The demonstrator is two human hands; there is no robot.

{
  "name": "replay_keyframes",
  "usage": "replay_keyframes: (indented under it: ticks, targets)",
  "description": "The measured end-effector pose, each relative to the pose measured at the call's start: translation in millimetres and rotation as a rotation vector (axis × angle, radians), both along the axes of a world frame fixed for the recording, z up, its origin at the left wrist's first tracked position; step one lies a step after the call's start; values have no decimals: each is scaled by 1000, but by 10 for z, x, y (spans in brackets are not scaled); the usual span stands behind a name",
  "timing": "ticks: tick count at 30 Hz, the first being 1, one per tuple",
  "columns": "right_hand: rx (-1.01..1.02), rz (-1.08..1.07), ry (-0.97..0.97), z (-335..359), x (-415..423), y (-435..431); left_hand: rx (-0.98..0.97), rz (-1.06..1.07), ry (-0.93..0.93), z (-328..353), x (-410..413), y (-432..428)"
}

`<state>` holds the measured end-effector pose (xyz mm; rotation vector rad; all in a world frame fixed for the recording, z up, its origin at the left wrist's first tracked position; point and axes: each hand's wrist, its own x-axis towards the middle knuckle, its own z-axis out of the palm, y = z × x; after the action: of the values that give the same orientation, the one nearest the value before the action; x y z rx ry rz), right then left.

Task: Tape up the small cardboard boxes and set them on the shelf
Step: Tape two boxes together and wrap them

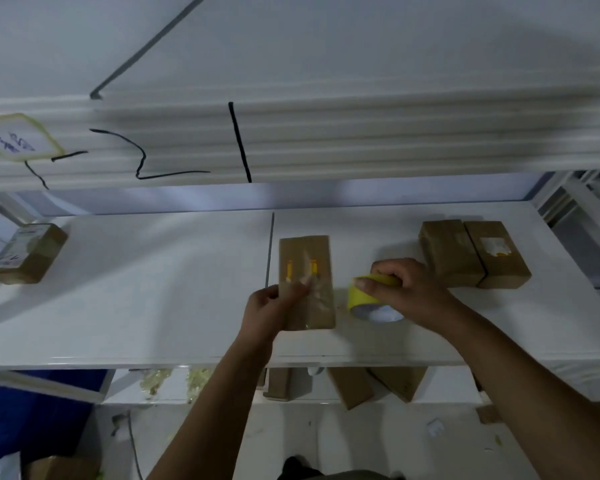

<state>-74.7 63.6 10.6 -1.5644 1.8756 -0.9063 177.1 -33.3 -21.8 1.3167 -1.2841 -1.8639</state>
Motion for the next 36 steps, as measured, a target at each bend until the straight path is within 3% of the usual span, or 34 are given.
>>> replay_keyframes:
  ticks: [3, 6, 14, 21, 26, 29, 31, 33, 36]
  targets:
    - [238, -92, 334, -205, -335, -211, 75, 66, -72, -169, 40, -285]
    - [356, -58, 486, -440, -416, -389, 58, 74, -155, -343, -69, -483]
    - [90, -216, 982, -774, -204, -694, -86, 66, -198, -716, -378, -764]
    - [-15, -224, 1084, -976, -20, -578, -135, 75, -274, -902, -343, -781]
    - [-41, -289, 975, -1214, 74, -315, -225, 140, -304, -901, -417, -635]
    - [-263, -291, 925, -1321, 115, -133, -252, 150, -308, -878, -432, -580]
    - [-377, -143, 883, -1359, 230, -67, -263, 144, -307, -870, -425, -574]
    - [-312, -11, 840, -1345, 345, -59, -275, 143, -313, -882, -422, -581]
    - [-127, -36, 795, -1264, 402, -122, -259, 138, -304, -927, -414, -608]
